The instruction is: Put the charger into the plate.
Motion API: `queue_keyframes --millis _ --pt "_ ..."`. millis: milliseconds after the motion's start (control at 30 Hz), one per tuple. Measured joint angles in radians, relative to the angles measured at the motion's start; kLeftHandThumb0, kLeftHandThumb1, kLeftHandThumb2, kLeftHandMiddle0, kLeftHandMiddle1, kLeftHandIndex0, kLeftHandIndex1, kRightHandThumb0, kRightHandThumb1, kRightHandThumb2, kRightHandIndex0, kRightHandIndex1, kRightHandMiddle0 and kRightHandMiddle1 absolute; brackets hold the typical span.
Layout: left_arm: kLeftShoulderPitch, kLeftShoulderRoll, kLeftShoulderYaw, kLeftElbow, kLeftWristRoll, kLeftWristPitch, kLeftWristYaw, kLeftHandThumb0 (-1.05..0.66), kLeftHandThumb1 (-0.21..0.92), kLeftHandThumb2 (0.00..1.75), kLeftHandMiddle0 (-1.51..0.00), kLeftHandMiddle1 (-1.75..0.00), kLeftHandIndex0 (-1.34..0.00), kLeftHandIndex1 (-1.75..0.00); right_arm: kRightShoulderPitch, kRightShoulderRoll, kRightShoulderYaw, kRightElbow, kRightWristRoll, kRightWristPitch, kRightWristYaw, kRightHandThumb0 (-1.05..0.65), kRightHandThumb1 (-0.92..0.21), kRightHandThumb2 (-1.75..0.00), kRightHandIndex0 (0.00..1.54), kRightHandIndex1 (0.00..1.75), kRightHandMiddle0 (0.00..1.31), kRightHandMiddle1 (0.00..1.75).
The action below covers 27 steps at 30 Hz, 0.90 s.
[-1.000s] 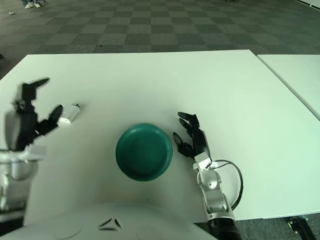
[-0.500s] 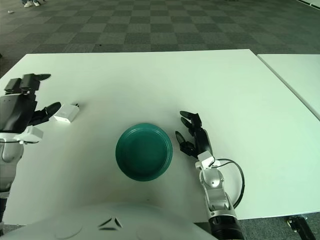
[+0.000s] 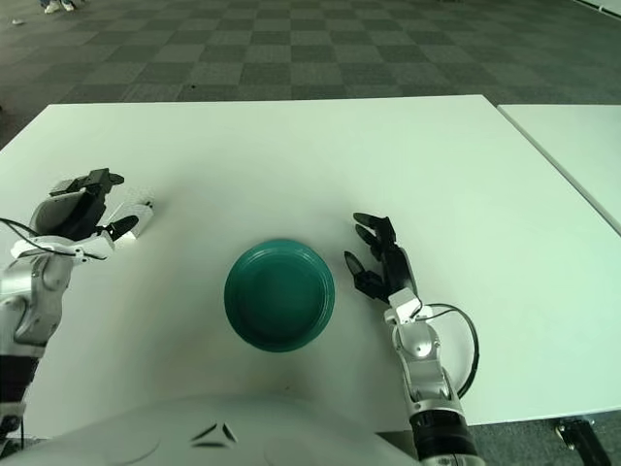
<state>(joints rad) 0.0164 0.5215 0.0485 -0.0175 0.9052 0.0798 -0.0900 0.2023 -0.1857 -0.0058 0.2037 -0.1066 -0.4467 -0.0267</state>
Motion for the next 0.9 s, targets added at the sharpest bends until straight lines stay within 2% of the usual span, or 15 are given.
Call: queue_keyframes --millis 200,600,900 --pt "-0.012 0.001 -0.026 0.051 -0.029 0.001 0.0 -1.05 0.92 0.71 -0.26 -0.08 0.0 -1.02 -0.008 -0.002 -0.009 0.022 0.016 -0.014 0.009 -0.58 -0.92 -0.54 0.46 0.15 0.0 0.93" --pt "-0.04 -0.001 -0.071 0.098 -0.079 0.073 -0.022 -1.05 0.92 0.73 -0.28 -0.07 0.0 -1.01 -0.028 -0.013 -0.023 0.057 0.052 -0.029 0.043 -0.55 -0.92 -0.53 0.47 0.16 0.0 0.93" --pt "-0.065 0.0 -0.096 0.15 -0.117 0.075 -0.022 -1.05 0.92 0.7 -0.28 -0.05 0.0 -1.06 -0.039 -0.013 -0.034 0.074 0.058 -0.06 0.053 -0.56 -0.92 -0.53 0.46 0.16 0.0 0.94"
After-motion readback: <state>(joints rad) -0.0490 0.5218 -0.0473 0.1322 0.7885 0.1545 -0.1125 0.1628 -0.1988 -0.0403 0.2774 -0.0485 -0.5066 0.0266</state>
